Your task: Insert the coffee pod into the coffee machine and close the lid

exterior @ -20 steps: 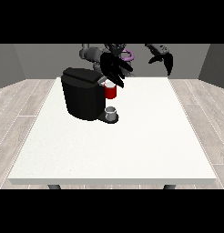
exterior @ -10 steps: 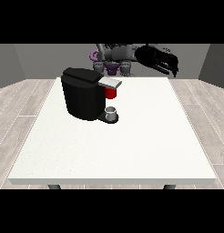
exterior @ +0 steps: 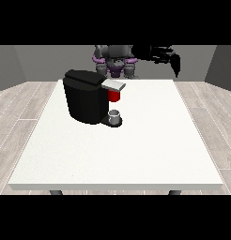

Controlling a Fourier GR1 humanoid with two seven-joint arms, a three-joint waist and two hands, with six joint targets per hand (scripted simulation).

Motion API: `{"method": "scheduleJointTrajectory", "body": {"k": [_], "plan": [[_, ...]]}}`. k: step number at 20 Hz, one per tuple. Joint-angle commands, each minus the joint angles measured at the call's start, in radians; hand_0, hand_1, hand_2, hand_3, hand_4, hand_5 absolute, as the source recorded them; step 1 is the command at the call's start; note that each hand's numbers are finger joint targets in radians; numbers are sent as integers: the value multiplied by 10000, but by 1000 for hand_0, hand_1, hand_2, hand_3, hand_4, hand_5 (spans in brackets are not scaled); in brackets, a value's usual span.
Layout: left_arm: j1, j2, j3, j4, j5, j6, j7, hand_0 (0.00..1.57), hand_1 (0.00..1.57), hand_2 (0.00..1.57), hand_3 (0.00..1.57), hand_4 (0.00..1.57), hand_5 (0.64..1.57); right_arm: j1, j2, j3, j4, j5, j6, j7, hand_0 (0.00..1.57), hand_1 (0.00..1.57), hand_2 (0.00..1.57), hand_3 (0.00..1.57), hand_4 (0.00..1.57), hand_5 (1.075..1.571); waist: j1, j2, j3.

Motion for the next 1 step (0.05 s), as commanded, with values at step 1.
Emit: {"method": "scheduleJointTrajectory", "body": {"k": [1], "plan": [[571, 189, 433, 163, 202, 103, 123, 0, 0, 0, 0, 266, 1571, 1009, 1167, 882, -34, 64, -34, -644, 0, 0, 0, 0, 259, 1571, -913, -784, -4]]}}
